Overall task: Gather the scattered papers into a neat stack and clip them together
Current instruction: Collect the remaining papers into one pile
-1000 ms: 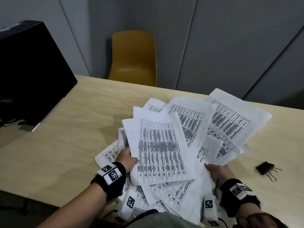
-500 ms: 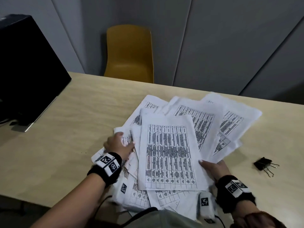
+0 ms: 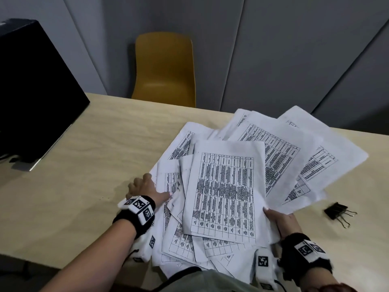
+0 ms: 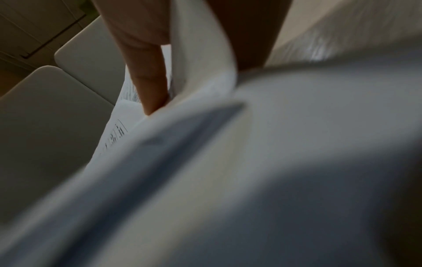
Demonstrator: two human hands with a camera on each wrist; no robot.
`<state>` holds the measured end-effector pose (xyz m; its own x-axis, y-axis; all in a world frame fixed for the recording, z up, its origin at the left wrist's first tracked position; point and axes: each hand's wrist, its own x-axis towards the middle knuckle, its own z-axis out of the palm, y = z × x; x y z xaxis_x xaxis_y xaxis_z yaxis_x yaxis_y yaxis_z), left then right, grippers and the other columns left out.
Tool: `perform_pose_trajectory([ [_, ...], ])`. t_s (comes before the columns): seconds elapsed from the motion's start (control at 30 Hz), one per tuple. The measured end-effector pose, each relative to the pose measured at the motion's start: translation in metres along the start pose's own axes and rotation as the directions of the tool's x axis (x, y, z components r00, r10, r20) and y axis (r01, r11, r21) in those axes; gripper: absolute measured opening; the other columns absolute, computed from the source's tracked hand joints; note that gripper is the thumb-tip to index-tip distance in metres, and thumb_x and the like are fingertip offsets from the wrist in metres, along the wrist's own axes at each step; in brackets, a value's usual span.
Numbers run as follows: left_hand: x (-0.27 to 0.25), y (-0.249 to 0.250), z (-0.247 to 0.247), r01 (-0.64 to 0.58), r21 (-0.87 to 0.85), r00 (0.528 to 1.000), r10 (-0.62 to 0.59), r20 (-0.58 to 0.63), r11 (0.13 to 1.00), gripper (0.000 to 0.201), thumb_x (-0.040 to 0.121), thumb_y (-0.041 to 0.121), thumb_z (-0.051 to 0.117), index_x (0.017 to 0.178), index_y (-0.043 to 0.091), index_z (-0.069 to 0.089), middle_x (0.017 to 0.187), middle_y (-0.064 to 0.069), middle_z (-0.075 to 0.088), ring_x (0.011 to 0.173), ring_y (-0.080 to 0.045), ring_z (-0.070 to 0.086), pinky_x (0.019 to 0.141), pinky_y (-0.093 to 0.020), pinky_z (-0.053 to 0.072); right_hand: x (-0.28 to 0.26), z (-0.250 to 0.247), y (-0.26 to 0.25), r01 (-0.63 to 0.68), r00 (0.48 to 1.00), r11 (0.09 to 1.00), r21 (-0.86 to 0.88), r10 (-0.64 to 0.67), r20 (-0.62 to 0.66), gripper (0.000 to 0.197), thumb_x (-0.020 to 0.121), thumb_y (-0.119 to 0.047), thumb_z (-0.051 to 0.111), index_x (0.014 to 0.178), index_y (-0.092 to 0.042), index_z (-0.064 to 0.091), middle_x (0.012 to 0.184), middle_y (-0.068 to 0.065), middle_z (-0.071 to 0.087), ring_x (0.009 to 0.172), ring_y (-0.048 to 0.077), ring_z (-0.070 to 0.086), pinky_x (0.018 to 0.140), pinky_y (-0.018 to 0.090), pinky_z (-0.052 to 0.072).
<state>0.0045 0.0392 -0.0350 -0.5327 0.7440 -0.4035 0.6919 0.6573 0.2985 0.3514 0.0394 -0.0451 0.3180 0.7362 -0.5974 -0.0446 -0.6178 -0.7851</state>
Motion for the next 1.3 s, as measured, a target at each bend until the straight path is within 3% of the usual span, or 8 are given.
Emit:
perform_pose_trajectory([
  [0.17,-0.016,-0.021,-0.004,0.114,-0.226,0.99,-0.129,-0.053,0.968,0.096,0.071,0.038,0.069,0.144,0.028,0.009,0.152,-0.013,0.011,0.137,-0.038,0.012,0.114,-0.046,0.019,0.006,-0.005,0.011,-0.021,0.999,0.999,0.047,0.022,-0.026,0.026,0.078,-0.005,0.066,0.097,0.013,0.063,0.04,0.003,0.064,0.031,0.017,0.059,0.03,0.014,0.04],
  [0.4,-0.039,-0.006,0.004,0.04,-0.367,0.997,-0.015,0.069,0.929,0.096,0.081,0.026,0.065,0.148,0.031,-0.003,0.156,-0.011,-0.018,0.144,-0.036,-0.007,0.118,-0.044,0.007,0.003,-0.001,0.0,0.004,1.0,1.0,-0.001,-0.004,-0.01,0.012,0.081,-0.001,0.062,0.075,0.008,0.06,0.033,0.003,0.058,0.024,0.015,0.052,0.026,0.011,0.034],
  [0.63,0.015,0.014,0.0,-0.101,-0.474,0.995,0.077,-0.07,0.875,0.108,0.064,0.021,0.079,0.147,0.026,0.01,0.153,-0.015,0.013,0.142,-0.03,0.02,0.115,-0.039,0.021,0.023,0.0,0.014,-0.006,1.0,0.997,-0.082,0.004,-0.023,0.028,0.073,-0.004,0.071,0.086,0.019,0.062,0.053,0.019,0.064,0.05,0.028,0.06,0.061,0.035,0.047],
  [0.9,0.036,0.028,-0.008,-0.078,0.027,0.995,0.077,0.067,0.997,0.091,0.056,0.044,0.083,0.127,0.007,0.039,0.133,-0.018,0.038,0.125,-0.036,0.037,0.101,-0.04,0.036,0.029,-0.003,0.019,0.005,1.0,0.996,-0.086,-0.007,-0.019,0.031,0.073,-0.004,0.072,0.093,0.018,0.062,0.049,0.012,0.066,0.046,0.023,0.062,0.055,0.028,0.05],
  [0.97,0.037,0.029,-0.01,-0.081,0.013,0.994,0.08,0.07,0.997,0.078,0.058,0.04,0.083,0.121,0.011,0.048,0.13,-0.016,0.039,0.123,-0.034,0.036,0.1,-0.038,0.037,0.033,-0.003,0.021,-0.016,1.0,0.997,-0.081,0.016,-0.008,0.041,0.068,-0.009,0.076,0.091,0.022,0.062,0.047,0.012,0.065,0.041,0.021,0.061,0.055,0.027,0.047],
  [1.1,0.038,0.033,-0.009,-0.13,-0.033,0.988,0.133,0.084,0.991,0.054,0.065,0.03,0.078,0.114,0.016,0.06,0.124,-0.017,0.047,0.112,-0.033,0.049,0.092,-0.031,0.042,0.036,0.0,0.022,-0.033,0.999,0.997,-0.073,0.033,0.001,0.068,0.039,-0.03,0.079,0.085,0.017,0.062,0.075,0.027,0.066,0.065,0.03,0.061,0.06,0.036,0.045],
  [1.23,0.031,0.032,-0.004,-0.105,-0.367,0.985,0.146,0.086,0.924,0.032,0.081,0.009,0.061,0.112,0.004,0.059,0.109,-0.018,0.064,0.095,-0.03,0.06,0.077,-0.026,0.04,0.034,-0.002,0.02,-0.052,0.999,0.995,-0.087,0.053,0.005,0.04,0.057,-0.017,0.08,0.075,0.015,0.064,0.06,0.02,0.064,0.057,0.028,0.061,0.058,0.034,0.045],
  [1.3,0.027,0.018,-0.002,-0.037,-0.467,0.99,0.095,0.102,0.884,0.03,0.084,0.004,0.054,0.114,0.005,0.058,0.102,-0.015,0.064,0.087,-0.027,0.058,0.073,-0.025,0.039,0.038,-0.002,0.023,-0.057,0.998,0.993,-0.107,0.057,-0.008,0.06,0.051,-0.025,0.082,0.088,0.018,0.063,0.072,0.024,0.067,0.064,0.034,0.065,0.059,0.037,0.046],
])
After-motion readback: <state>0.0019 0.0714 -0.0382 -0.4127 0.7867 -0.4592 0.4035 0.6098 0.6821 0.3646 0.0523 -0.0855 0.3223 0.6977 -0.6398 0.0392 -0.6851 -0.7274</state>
